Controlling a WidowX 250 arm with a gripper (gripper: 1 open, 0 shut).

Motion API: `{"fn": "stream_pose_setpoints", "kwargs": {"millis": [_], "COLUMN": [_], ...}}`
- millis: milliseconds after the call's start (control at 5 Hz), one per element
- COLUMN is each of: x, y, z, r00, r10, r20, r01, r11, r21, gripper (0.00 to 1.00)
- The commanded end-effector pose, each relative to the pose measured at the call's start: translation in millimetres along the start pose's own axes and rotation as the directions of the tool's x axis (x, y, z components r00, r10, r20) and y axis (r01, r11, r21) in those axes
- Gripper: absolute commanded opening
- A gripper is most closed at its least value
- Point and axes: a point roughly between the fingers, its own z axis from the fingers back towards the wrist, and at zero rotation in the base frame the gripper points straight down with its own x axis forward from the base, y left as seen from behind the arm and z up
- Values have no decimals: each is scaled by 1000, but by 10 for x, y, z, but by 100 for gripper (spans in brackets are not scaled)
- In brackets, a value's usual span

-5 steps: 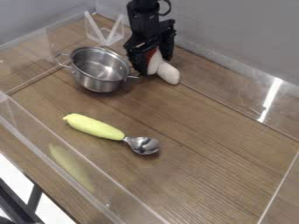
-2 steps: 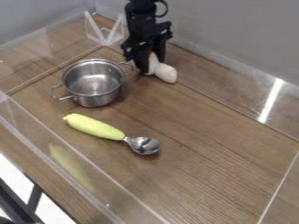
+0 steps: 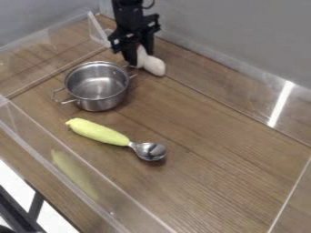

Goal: Move mushroom to the left side of the table

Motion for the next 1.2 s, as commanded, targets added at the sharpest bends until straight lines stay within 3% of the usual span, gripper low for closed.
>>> {"fn": "stream_pose_setpoints", "kwargs": {"millis": [0,400,800,1000], "x": [93,83,-106,-53], "y": [-100,-34,-159,-173], "z": [224,349,284,358], "r00": [998,997,996,995], "r10": [-11,-7,21,6], "r20": [55,71,91,95], "r01": [15,12,-16,0], "r11": [998,998,998,998], "r21": [-59,-60,-60,-61], "gripper": [0,0,0,0]}}
